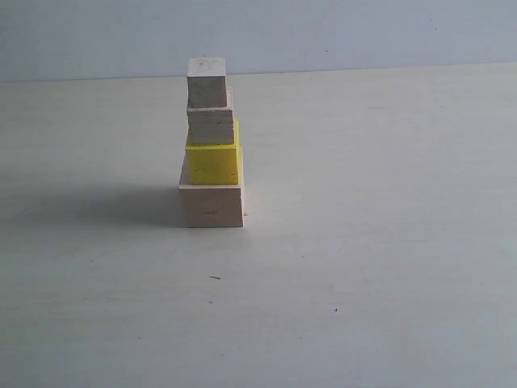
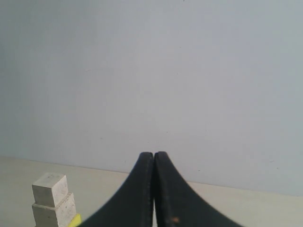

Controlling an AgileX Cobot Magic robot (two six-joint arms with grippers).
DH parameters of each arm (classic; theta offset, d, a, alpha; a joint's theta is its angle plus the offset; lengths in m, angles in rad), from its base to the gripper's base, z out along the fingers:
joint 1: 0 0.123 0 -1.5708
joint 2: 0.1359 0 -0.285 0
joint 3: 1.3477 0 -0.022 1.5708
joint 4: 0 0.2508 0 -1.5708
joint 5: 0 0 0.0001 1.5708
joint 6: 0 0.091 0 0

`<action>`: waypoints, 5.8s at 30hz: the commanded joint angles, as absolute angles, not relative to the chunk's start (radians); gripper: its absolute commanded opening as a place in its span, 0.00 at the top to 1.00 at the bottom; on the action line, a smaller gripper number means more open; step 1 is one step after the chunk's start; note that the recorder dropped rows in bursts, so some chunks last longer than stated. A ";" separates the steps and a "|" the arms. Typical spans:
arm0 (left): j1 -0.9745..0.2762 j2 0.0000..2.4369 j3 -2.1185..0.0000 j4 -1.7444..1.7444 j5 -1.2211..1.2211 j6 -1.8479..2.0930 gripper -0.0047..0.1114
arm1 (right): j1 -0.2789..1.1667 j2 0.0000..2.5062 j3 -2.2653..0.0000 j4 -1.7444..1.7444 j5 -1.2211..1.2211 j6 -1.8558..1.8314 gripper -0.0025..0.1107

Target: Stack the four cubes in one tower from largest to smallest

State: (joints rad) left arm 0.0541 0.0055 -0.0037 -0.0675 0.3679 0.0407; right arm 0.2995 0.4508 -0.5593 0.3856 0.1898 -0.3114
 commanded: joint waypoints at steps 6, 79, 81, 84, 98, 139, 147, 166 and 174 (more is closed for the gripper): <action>0.036 0.000 0.000 -0.019 0.355 0.021 0.96 | 0.295 0.443 -0.555 0.388 0.187 -0.311 0.98; 0.036 0.000 0.000 -0.017 0.355 0.022 0.96 | -0.123 0.006 -0.033 0.181 0.304 -0.052 0.98; 0.036 0.000 0.000 -0.017 0.355 0.022 0.96 | -0.104 0.002 -0.017 0.181 0.304 -0.052 0.98; 0.036 0.000 0.000 -0.017 0.355 0.022 0.96 | -0.076 0.000 -0.006 0.167 0.306 -0.052 0.98; 0.036 0.000 0.000 -0.017 0.355 0.022 0.96 | -0.012 0.000 0.000 0.157 0.332 -0.086 0.98; 0.036 0.000 0.000 -0.017 0.355 0.022 0.96 | -0.012 0.000 0.000 0.155 0.346 -0.084 0.98; 0.036 0.000 0.000 -0.017 0.355 0.022 0.96 | -0.012 0.000 0.000 0.155 0.346 -0.084 0.98; 0.036 0.000 0.000 -0.017 0.355 0.022 0.96 | -0.012 0.000 0.000 0.155 0.346 -0.084 0.98; 0.036 0.000 0.000 -0.017 0.355 0.022 0.96 | -0.012 0.000 0.000 0.155 0.346 -0.084 0.98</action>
State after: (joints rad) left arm 0.0408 0.0055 -0.0037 -0.0178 0.3661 0.0268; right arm -0.0149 0.0063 -0.0055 0.1618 0.3518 -0.0855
